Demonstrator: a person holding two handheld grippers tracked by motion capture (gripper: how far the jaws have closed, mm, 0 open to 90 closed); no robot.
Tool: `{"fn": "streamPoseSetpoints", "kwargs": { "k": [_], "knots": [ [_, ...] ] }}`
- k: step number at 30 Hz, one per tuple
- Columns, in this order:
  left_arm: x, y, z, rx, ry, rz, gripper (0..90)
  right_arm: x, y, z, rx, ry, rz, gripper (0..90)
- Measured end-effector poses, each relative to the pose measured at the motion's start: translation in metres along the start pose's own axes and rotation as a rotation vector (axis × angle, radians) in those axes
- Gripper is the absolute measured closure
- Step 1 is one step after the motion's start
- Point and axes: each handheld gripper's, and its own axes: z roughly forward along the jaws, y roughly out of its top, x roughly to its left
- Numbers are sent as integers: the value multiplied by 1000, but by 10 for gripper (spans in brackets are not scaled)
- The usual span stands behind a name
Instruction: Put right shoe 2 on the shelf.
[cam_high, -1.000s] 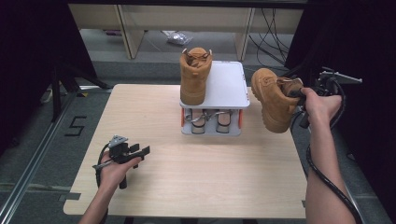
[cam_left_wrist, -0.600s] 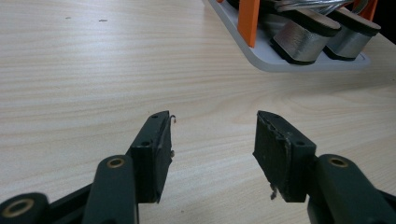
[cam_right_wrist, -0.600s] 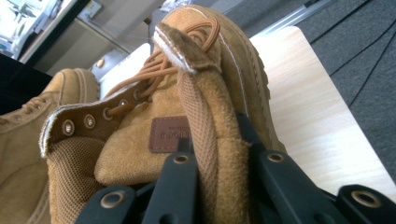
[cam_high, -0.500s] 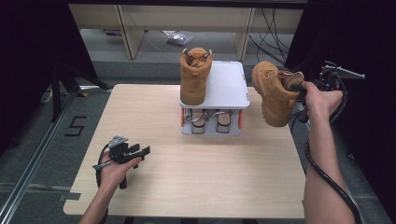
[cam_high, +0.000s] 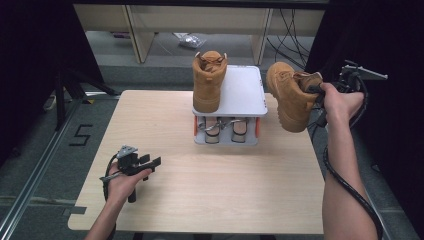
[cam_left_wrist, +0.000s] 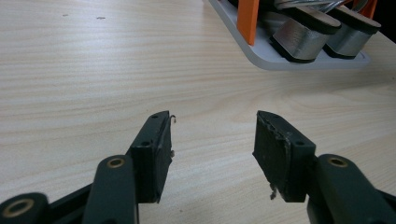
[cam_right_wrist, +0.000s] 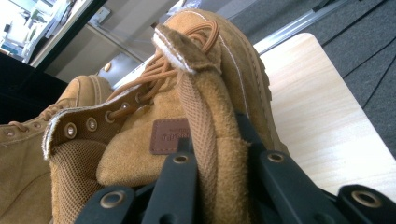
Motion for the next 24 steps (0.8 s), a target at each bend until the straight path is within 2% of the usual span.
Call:
{"fn": "streamPoseSetpoints", "kwargs": {
  "k": [1, 3, 7, 10, 11, 13, 14, 16, 18, 21, 22, 23, 24],
  "knots": [
    [0, 0, 0, -1, 0, 0, 457, 0, 0, 1, -20, -4, -28, 822],
    [0, 0, 0, -2, 0, 0, 457, 3, 0, 1, -12, -1, -15, 822],
    [1, 0, 0, -1, -10, 0, 457, 6, 1, 1, -15, 1, -31, 822],
    [1, 0, 0, 0, -10, 3, 457, 10, 2, 1, -14, 11, -2, 822],
    [0, 0, 0, -5, -7, 3, 457, 10, 2, 1, -22, 12, -31, 822],
    [0, 0, 0, -7, -8, 2, 457, 14, 2, 1, -22, 14, -14, 821],
    [0, 1, 0, -6, -10, 2, 457, 14, 2, 1, -25, 20, -31, 820],
    [0, 0, 0, -9, -13, 2, 456, 15, 3, 1, -24, 10, -34, 820],
    [0, 0, 1, -7, -13, 3, 456, 18, 3, 1, -26, 27, -23, 819],
    [0, 0, 1, -1, -11, 1, 457, 20, 3, 1, -27, 26, -39, 820],
    [0, 1, 0, 0, -13, 6, 457, 19, 3, 2, -31, 22, -58, 820],
    [0, 1, 0, 0, -11, 6, 456, 21, 3, 2, -24, 28, -33, 820],
    [0, 1, 0, 0, -11, 6, 457, 22, 3, 2, -26, 34, -29, 820]
  ]
}}
